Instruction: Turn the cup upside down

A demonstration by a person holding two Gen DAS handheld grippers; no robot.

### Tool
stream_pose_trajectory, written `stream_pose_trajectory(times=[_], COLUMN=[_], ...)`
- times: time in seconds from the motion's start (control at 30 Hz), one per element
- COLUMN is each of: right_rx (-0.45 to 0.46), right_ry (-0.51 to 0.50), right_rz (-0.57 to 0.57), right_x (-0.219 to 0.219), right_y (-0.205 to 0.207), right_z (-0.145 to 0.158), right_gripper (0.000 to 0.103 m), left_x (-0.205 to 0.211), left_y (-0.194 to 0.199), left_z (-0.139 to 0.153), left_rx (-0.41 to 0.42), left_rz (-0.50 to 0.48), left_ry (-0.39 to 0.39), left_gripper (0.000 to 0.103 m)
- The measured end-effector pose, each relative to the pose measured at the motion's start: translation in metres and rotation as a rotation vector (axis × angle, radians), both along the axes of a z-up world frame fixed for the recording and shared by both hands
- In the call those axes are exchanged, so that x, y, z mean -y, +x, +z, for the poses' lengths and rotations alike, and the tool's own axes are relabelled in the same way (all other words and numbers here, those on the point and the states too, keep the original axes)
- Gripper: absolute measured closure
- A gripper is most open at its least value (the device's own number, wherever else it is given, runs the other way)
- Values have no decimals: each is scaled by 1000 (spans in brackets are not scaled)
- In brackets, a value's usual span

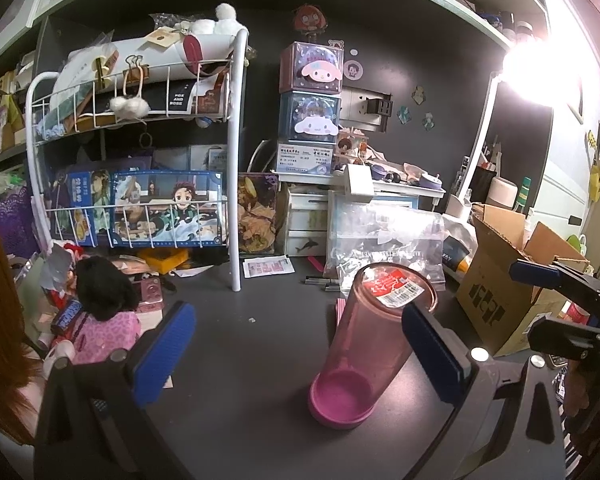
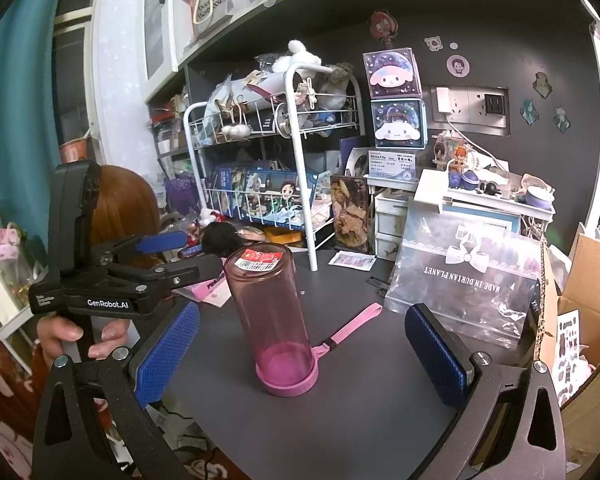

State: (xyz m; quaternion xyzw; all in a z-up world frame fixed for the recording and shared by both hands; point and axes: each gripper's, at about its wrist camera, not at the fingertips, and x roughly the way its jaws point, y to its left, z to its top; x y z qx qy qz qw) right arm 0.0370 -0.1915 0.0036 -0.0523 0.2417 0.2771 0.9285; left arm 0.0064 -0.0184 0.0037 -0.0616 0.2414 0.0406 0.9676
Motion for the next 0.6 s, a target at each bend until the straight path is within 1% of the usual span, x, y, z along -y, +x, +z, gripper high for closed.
stream_pose_trajectory(times=[0.6], right_rx=[8], right_ry=[1], right_rz=[-8], right_x=[4], right_y=[0], right_z=[2], right_gripper=[0], left_x=[7], left_y=[-3], left_z=[2], left_rx=[14], left_rz=[-11], left_ry=[5], left_gripper=[1])
